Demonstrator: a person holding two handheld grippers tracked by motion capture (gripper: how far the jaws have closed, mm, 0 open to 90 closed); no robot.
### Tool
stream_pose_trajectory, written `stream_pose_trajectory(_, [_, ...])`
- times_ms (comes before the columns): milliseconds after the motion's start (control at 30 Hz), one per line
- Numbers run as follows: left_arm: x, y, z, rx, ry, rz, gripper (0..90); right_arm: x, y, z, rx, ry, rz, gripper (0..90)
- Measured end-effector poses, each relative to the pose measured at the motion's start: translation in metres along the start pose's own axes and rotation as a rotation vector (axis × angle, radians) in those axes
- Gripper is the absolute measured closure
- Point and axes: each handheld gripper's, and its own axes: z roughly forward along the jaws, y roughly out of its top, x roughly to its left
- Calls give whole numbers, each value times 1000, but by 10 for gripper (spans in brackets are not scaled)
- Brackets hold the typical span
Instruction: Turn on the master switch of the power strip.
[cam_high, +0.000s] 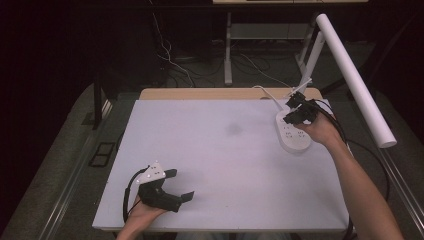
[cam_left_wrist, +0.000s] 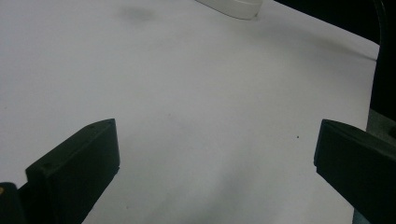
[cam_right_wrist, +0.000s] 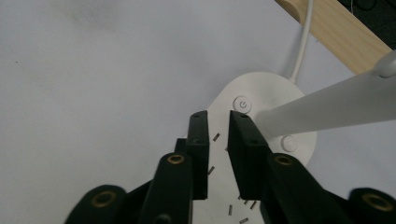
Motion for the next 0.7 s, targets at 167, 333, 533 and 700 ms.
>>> stream_pose_trajectory(167, [1, 0, 1, 5, -1, 5, 0, -3, 3, 7, 9, -11, 13, 886])
stream_pose_trajectory(333, [2, 0, 1, 9, -1, 8, 0, -4, 5, 15, 22, -24, 7, 893])
stream_pose_trajectory(533, [2, 0, 2, 12, 0, 7, 0, -7, 6, 24, 31, -53, 15, 893])
stream_pose_trajectory(700, [3, 0, 1, 14, 0, 6, 0, -9, 7, 32, 39, -65, 28, 893])
